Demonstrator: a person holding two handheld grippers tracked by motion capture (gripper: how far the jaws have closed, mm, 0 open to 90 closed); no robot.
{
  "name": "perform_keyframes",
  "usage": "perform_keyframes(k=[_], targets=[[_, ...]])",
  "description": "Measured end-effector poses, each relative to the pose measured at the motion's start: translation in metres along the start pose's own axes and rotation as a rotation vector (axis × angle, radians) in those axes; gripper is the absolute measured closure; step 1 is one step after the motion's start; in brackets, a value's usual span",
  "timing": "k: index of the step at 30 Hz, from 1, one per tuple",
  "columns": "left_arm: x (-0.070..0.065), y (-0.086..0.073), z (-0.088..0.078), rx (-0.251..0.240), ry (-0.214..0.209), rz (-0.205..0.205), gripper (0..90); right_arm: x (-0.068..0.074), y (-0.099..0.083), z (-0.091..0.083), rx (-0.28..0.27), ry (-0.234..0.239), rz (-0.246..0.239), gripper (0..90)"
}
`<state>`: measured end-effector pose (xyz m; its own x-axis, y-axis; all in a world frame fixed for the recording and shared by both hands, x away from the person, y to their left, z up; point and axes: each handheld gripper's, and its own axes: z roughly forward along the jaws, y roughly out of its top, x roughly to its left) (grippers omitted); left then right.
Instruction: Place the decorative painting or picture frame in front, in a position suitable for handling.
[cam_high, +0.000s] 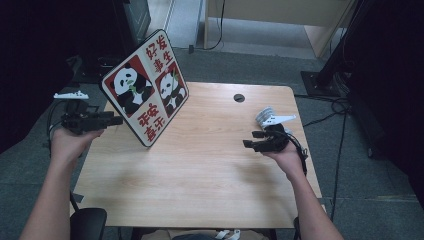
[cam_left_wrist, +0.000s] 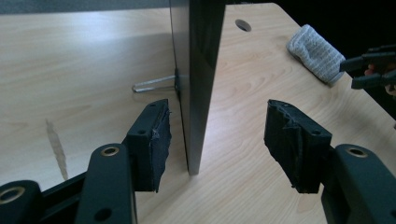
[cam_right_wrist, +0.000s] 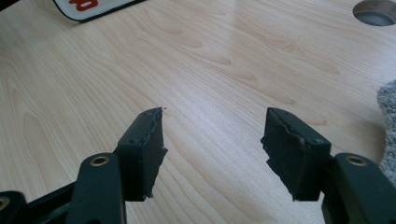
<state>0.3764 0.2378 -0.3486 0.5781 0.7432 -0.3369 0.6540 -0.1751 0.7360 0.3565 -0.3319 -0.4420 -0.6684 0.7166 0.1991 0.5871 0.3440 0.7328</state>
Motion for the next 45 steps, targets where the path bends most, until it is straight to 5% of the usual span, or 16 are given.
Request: perform_keyframes(k=[17,23,32,45], targets=[[0.005,0.066,-0.003,0.022,0.014,0.019,43.0,0.0,0.002,0.005,0.035,-0.005,-0.011,37.7],[0.003,0.091,-0.001,0.055,0.035,0.046,43.6,-0.001,0.002,0.004,0.034,-0.016,-0.007,36.8],[0.009,0.123,0.01,0.106,0.015,0.041,44.7,-0.002,0.002,0.003,0.035,-0.018,-0.005,36.6],[0.016,0.169,0.028,0.207,0.057,0.037,50.5,-0.006,0.001,0.003,0.048,-0.012,0.005,35.9]])
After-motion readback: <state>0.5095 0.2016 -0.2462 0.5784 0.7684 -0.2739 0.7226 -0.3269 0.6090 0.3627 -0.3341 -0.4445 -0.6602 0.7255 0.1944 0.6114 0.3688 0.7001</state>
